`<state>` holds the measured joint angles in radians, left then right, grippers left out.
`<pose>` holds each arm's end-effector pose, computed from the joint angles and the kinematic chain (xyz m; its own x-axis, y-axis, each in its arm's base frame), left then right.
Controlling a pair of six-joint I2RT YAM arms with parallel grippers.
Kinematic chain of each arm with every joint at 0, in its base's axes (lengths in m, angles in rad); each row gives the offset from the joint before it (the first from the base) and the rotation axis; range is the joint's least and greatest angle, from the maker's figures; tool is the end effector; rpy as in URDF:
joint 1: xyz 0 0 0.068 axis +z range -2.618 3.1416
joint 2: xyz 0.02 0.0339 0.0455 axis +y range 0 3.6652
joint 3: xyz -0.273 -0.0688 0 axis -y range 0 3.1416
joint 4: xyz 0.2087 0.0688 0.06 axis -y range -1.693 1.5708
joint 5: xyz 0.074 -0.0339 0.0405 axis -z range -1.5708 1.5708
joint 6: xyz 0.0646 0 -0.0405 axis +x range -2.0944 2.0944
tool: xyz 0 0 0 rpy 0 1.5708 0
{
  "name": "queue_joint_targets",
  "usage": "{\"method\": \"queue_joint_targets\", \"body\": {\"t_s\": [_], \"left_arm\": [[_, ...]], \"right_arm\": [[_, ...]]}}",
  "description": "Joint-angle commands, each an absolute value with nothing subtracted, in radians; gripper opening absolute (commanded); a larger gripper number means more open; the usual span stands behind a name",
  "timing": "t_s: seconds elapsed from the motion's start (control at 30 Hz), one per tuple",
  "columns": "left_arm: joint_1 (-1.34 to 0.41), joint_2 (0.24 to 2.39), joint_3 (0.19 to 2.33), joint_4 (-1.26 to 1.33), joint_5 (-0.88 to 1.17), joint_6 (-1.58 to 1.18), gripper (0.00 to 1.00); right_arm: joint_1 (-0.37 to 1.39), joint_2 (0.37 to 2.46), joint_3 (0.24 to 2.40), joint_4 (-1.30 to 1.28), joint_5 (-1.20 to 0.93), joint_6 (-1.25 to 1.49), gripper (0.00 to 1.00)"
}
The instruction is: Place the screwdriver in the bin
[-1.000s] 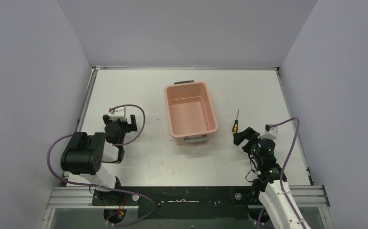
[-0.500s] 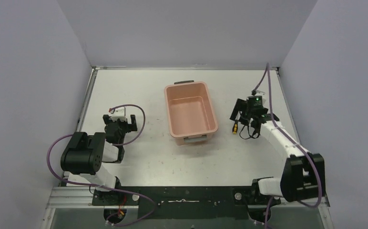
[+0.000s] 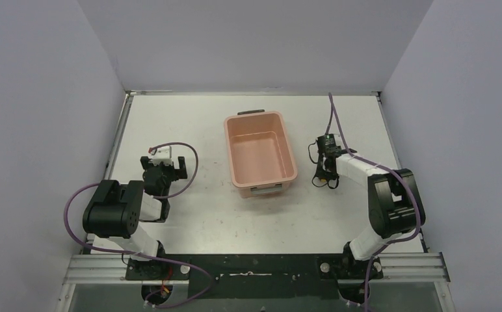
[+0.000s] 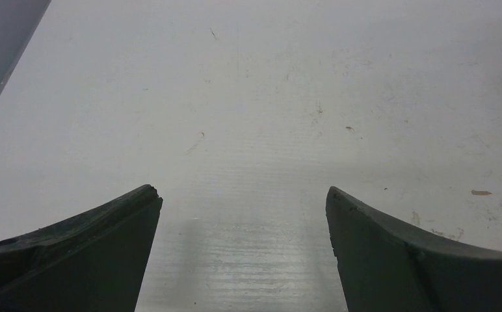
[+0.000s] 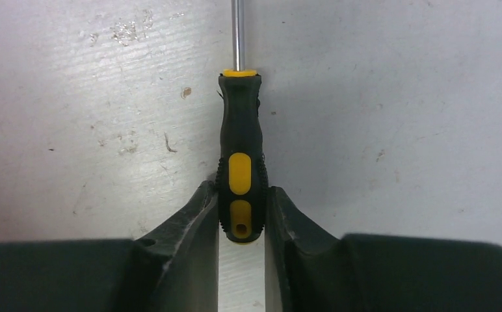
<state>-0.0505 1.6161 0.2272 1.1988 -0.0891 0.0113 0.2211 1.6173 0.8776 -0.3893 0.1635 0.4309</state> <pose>0.2649 -0.0076 0.1657 -0.1891 0.0208 -0.9817 -0.0349 0.9990 0.0279 0.2815 0.0525 0.1653 -0.8634 0.2283 -0.4499 0.2335 0.9713 0.0449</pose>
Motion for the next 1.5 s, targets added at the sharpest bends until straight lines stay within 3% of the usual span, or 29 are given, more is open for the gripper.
{"method": "queue_joint_targets", "body": {"t_s": [0.0,0.37,0.63,0.8,1.17,1.47], "left_arm": [[-0.049,1.613,0.247,1.23,-0.077,0.005,0.97],[-0.048,1.614,0.247,1.23,-0.077,0.005,0.97],[-0.049,1.612,0.245,1.23,-0.077,0.005,0.97],[-0.049,1.612,0.245,1.229,-0.078,0.005,0.97],[-0.048,1.612,0.246,1.23,-0.077,0.005,0.97],[-0.048,1.612,0.245,1.231,-0.077,0.006,0.97]], "right_arm": [[0.228,1.589,0.929,-0.45,0.278,0.418,0.0],[0.316,1.369,1.375,-0.774,0.336,0.405,0.0],[0.678,1.469,1.613,-0.825,0.443,0.481,0.0],[0.774,1.624,1.619,-0.755,0.395,0.483,0.0],[0.759,1.916,1.52,-0.62,0.274,0.476,0.0],[0.751,2.035,1.462,-0.559,0.204,0.523,0.03]]}}
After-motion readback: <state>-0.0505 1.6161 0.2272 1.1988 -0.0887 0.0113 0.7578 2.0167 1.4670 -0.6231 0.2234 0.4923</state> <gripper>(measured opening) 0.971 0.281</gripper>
